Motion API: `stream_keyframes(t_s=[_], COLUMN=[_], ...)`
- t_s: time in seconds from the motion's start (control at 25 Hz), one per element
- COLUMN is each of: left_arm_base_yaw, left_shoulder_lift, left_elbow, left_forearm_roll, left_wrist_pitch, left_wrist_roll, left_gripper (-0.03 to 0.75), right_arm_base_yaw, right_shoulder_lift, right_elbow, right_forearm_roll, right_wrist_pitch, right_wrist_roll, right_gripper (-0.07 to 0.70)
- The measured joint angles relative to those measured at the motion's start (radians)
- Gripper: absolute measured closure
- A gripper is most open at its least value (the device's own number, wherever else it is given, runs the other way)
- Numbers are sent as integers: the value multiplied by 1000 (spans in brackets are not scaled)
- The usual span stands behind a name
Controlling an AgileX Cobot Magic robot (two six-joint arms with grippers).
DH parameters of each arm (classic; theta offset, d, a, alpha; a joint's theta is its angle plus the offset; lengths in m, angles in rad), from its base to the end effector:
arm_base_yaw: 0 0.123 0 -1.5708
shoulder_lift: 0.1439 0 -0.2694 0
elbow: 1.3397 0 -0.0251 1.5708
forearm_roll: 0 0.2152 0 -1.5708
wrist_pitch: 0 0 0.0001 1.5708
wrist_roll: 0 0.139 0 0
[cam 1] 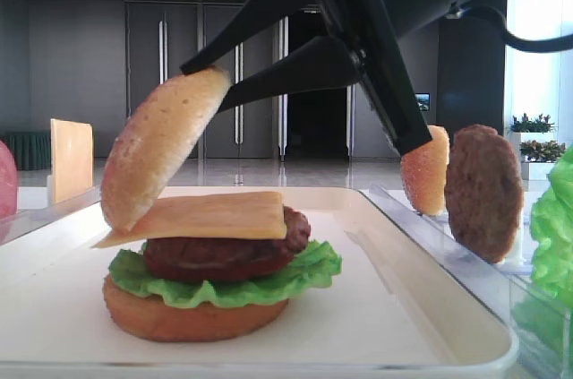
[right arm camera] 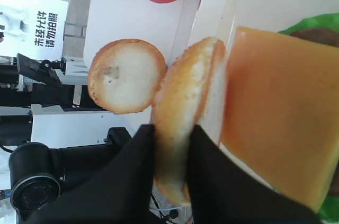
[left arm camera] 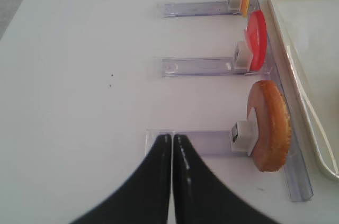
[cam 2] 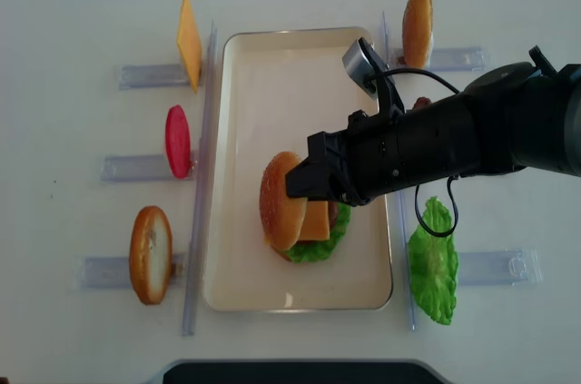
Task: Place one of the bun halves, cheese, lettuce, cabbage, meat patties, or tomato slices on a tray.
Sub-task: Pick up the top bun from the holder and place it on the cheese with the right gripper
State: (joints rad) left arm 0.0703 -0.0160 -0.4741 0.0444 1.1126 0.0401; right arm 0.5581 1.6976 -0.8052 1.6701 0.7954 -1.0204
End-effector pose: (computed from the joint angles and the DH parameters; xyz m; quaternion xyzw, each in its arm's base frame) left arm 0.0184 0.0068 0.2250 -0.0144 0.8686 0.0494 0.4928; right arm 0.2138 0.2500 0.1816 -0.1053 0.8466 0.5100 0.1098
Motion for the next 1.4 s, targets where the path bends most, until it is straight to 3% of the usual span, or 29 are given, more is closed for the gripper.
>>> stream_keyframes(t_s=[1.4], left_arm_base_yaw=[0], left_shoulder_lift=[0], left_elbow=[0], left_forearm_roll=[0], left_wrist_pitch=[0], left_wrist_roll=[0], left_gripper=[722], right_arm_base_yaw=[0], right_shoulder_lift=[0], right_elbow=[0], right_forearm_roll=[-3], right_wrist_pitch=[10], right_wrist_roll=[-1], right_gripper=[492])
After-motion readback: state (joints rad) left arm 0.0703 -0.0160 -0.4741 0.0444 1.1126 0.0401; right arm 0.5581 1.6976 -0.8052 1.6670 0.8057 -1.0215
